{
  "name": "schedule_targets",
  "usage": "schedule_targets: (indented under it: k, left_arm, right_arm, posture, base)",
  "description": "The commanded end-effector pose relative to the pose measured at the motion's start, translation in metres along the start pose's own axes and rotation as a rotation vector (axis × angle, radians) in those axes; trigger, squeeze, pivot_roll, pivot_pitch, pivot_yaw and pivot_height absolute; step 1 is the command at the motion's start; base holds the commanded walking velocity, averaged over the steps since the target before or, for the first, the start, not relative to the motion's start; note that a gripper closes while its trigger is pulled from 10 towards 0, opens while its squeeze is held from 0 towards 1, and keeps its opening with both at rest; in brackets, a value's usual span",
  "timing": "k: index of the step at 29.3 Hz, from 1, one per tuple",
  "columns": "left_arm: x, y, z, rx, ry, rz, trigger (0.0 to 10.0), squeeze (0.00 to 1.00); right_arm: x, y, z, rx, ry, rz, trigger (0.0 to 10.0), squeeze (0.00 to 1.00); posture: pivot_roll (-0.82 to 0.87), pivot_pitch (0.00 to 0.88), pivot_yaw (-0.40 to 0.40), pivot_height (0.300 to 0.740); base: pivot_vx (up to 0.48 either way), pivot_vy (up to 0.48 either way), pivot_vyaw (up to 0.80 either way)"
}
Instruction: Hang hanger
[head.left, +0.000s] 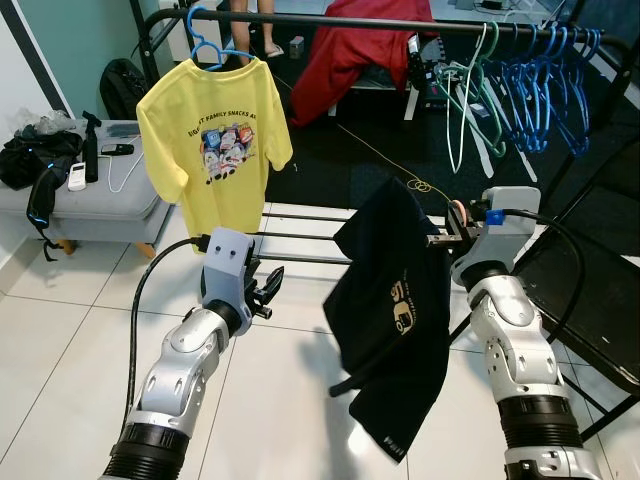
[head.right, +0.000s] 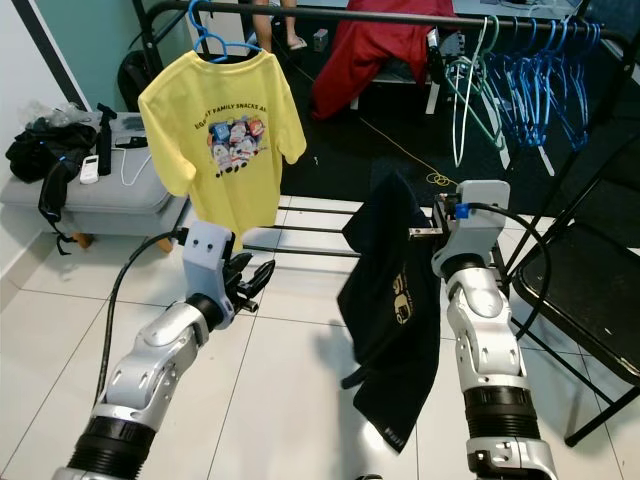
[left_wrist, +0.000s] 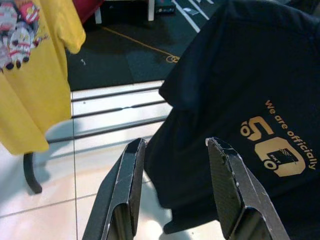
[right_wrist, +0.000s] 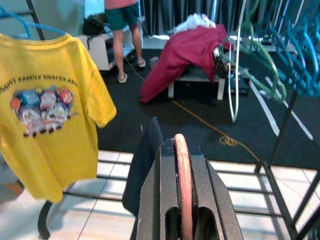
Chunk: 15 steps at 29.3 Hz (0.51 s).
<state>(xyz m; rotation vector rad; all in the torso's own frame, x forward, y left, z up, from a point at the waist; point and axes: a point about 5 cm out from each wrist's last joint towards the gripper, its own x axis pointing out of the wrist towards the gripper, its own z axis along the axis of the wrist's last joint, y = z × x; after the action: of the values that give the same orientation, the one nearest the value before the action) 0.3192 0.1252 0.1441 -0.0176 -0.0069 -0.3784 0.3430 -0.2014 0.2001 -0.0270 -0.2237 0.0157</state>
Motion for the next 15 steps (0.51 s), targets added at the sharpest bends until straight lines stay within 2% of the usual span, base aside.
schedule_targets:
  k: [1, 15]
  left_arm:
    - [0.0022, -0.0023, 0.0084, 0.005, -0.037, -0.015, 10.0, 0.00]
    - [0.0027, 0.0014, 0.0089, -0.014, -0.047, -0.007, 10.0, 0.00]
  right_arm:
    - [0.0037, -0.0011, 0.0175, -0.003, -0.061, 0.012, 10.0, 0.00]
    - [0.0026, 0.0031, 0.0144, 0.018, -0.048, 0.028, 10.0, 0.00]
  posture:
    - [-0.09, 0.096, 0.008, 0.740]
    - [-0.09, 0.101, 0.002, 0.740]
  base:
    - [0.398, 0.000, 0.00]
    - [0.451, 0.000, 0.00]
